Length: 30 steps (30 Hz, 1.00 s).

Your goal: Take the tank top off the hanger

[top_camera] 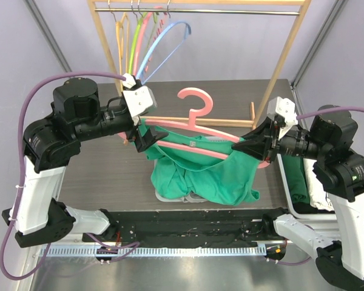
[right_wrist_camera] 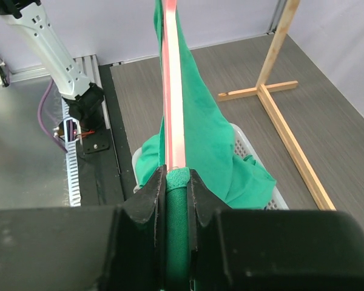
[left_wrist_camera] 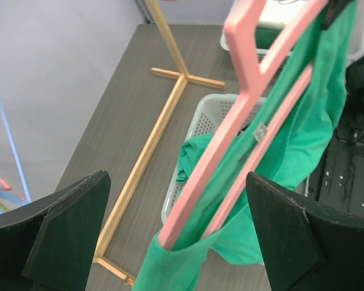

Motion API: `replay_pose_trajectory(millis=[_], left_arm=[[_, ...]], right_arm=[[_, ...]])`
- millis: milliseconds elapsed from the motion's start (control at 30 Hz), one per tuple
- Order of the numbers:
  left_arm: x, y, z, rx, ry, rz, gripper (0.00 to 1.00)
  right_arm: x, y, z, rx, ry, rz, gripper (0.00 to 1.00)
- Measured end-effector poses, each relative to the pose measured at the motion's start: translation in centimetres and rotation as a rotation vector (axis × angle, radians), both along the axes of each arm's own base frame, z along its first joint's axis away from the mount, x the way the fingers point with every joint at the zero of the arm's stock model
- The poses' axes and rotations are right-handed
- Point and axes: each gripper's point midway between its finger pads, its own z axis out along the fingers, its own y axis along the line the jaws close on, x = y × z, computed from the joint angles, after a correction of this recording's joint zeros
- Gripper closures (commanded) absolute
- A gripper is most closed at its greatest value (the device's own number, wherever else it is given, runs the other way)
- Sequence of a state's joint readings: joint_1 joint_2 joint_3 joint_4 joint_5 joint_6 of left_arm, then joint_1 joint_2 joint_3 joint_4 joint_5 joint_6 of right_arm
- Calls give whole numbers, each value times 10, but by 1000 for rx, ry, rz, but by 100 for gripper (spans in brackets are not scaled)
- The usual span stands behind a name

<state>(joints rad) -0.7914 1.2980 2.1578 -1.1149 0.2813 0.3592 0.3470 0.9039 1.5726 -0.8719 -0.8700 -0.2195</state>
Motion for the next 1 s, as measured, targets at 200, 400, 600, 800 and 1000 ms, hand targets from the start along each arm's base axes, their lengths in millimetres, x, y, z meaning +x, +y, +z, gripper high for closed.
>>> replay_pose_trajectory(millis=[200,400,600,800,1000], left_arm=[[-16,-3,-13,37,40,-84,1],[-19,-12,-15,56,61,-145,45],[-21,-13,-18,72,74,-160,84],[-21,-9,-21,81,81,-146,88],[-10,-11,-21,73,70,-103,97]], right_arm=[[1,6,9,1,0,51,99],[7,14,19,3,-3,89,99],[19,20,13,-10,19,99,99],[31,23,12,-8,-1,84,84],[53,17,23,51,-79,-57,49]])
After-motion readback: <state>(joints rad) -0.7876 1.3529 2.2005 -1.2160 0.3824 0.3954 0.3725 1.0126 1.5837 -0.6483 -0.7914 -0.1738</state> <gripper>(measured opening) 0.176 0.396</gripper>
